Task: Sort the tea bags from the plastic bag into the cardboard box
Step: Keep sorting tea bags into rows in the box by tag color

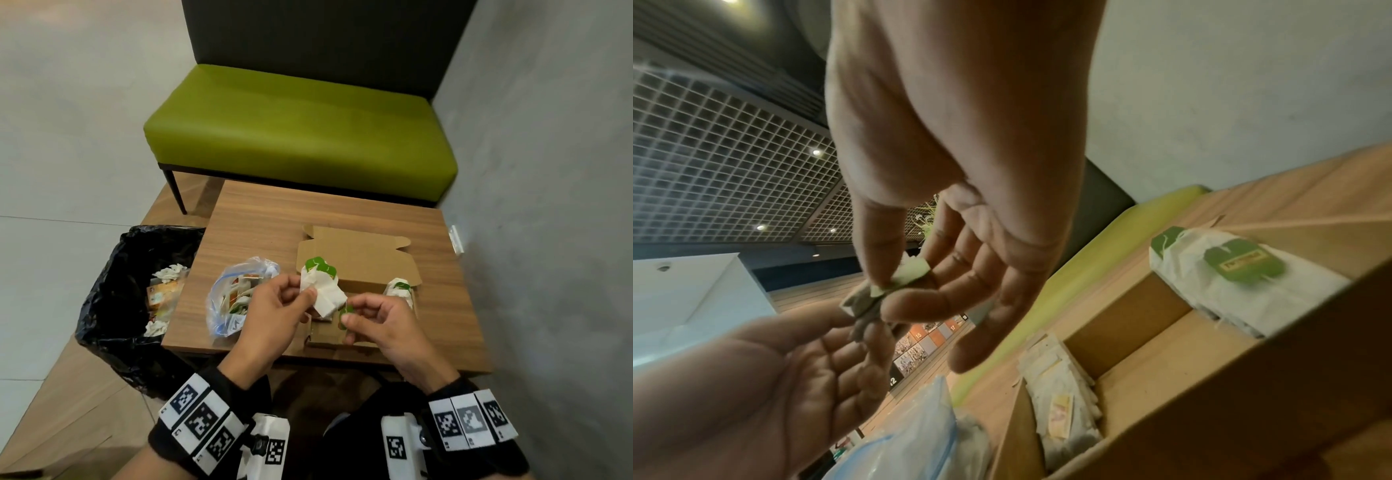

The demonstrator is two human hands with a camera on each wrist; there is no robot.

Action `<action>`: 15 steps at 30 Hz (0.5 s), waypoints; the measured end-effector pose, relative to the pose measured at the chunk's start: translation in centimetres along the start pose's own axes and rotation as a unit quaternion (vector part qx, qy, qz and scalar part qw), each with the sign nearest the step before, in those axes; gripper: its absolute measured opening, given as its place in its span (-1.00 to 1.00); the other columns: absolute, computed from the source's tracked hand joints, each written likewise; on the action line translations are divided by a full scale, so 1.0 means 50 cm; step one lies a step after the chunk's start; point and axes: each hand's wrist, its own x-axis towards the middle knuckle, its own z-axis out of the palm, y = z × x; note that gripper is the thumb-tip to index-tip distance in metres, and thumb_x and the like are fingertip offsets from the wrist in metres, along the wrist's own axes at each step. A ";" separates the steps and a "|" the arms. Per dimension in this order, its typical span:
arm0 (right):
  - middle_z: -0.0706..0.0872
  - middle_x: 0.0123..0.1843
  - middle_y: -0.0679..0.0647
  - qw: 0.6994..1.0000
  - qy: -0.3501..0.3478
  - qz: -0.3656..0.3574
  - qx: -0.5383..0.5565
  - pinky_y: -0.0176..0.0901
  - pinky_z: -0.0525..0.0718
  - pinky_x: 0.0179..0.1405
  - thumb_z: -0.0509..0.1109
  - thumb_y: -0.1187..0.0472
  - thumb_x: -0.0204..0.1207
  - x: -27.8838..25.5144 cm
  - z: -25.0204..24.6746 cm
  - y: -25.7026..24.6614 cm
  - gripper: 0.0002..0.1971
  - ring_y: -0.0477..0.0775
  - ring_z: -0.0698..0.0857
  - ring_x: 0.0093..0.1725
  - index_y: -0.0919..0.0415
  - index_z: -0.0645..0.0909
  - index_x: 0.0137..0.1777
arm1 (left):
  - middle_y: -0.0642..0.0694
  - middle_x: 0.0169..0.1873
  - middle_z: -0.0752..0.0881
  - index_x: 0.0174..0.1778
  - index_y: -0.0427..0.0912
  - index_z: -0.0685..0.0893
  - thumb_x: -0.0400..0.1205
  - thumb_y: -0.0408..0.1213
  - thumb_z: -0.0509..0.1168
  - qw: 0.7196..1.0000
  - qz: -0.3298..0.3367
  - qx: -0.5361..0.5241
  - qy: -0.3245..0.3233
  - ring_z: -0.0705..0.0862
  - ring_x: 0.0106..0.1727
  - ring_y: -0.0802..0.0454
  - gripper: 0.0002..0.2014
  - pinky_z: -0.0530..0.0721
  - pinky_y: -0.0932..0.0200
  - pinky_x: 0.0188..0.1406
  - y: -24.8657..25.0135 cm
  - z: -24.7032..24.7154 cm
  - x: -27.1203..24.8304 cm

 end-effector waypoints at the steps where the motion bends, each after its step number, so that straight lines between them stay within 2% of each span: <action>1: 0.82 -0.26 0.10 1.000 0.008 -0.007 -0.005 -0.13 0.78 -0.22 0.52 0.44 0.46 -0.004 0.001 0.003 -0.84 0.06 0.73 -0.37 0.24 0.77 0.00 | -0.08 -0.30 0.84 0.05 -0.25 0.74 0.66 -0.41 0.36 1.000 0.000 0.001 0.002 0.74 -0.35 0.16 -0.91 0.68 0.26 -0.35 0.000 0.000 0.000; 9: 0.86 -0.22 0.20 0.999 0.048 0.005 0.010 -0.25 0.72 -0.37 0.54 0.49 0.43 -0.030 0.012 0.012 -0.79 0.06 0.76 -0.39 0.28 0.76 0.02 | -0.10 -0.28 0.85 0.04 -0.23 0.73 0.67 -0.36 0.35 1.000 0.007 0.004 0.017 0.76 -0.33 0.11 -0.91 0.69 0.28 -0.34 -0.002 -0.002 -0.009; 15: 0.85 -0.21 0.20 0.997 0.069 0.010 -0.017 -0.18 0.74 -0.28 0.52 0.46 0.47 -0.041 0.015 0.018 -0.80 0.06 0.75 -0.38 0.22 0.76 0.03 | -0.10 -0.34 0.82 0.02 -0.26 0.73 0.67 -0.37 0.35 0.999 0.010 -0.018 0.028 0.72 -0.39 0.17 -0.92 0.66 0.31 -0.37 0.002 -0.013 -0.009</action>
